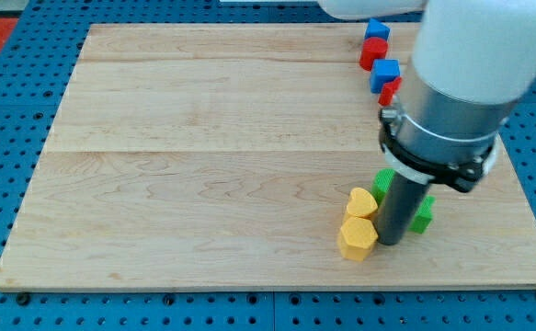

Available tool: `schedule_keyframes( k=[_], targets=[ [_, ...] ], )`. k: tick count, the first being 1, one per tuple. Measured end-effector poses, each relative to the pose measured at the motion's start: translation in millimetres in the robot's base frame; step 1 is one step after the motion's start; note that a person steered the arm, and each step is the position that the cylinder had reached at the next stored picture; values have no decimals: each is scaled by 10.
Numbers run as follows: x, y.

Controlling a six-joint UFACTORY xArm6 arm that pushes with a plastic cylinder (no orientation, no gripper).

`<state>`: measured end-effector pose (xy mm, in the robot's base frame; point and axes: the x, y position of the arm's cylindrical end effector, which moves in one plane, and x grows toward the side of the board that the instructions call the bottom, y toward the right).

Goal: Push the yellow hexagon towards the bottom center of the board

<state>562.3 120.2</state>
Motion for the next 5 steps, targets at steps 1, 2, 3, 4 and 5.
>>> schedule_keyframes(
  k=[1, 2, 3, 4, 5],
  targets=[
    [69, 142],
    [285, 336],
    [138, -354],
    [4, -890],
    [6, -959]
  ],
)
